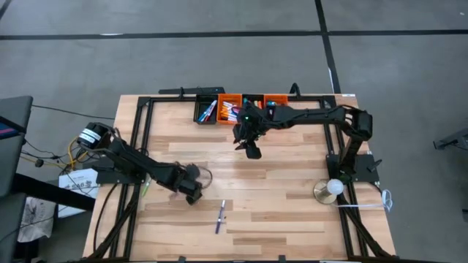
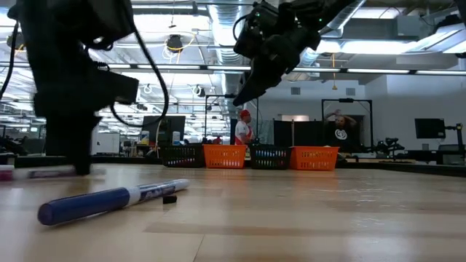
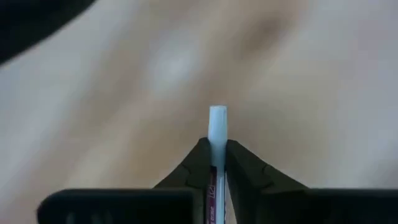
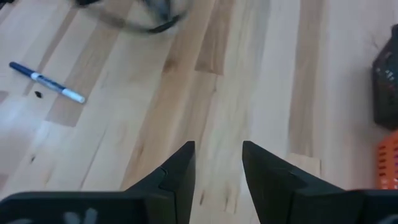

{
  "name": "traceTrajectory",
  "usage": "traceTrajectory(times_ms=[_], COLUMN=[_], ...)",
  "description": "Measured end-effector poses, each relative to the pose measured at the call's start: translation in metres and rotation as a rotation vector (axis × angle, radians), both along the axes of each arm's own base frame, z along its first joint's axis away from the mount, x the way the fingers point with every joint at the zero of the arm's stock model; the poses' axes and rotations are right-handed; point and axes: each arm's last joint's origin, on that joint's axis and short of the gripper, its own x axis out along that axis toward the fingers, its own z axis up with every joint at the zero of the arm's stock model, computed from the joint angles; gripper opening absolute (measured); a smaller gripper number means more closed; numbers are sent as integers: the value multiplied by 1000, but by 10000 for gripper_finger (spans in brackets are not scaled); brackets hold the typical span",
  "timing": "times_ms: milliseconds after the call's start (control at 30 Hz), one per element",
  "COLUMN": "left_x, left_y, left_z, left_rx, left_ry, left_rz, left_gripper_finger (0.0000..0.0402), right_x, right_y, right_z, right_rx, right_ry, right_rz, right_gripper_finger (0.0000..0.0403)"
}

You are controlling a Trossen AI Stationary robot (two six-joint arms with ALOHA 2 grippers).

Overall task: Pick & Place Markers
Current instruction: Put the purple and white marker pen into the left black bin

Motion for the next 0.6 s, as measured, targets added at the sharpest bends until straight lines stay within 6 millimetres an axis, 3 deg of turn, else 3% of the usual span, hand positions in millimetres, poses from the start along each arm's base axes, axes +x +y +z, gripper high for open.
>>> traceTrajectory(times_ms=[200,433,600], left_x=[-2,4,21], left_y=[17,64,99], left_z=[35,69,91], left_rx=[113,268,405], left_ry=[-176,-330,-488], left_rz=[22,55,16], left_gripper_finger=[22,27,27], right_x=[-4,-16,-18], right_y=[-6,-17,-20], right_z=[9,32,42], right_rx=[-20,-44,-67], right_ry=[-31,-96,-162], right_rz=[-8,-37,-48], right_gripper_finger=[116,116,116])
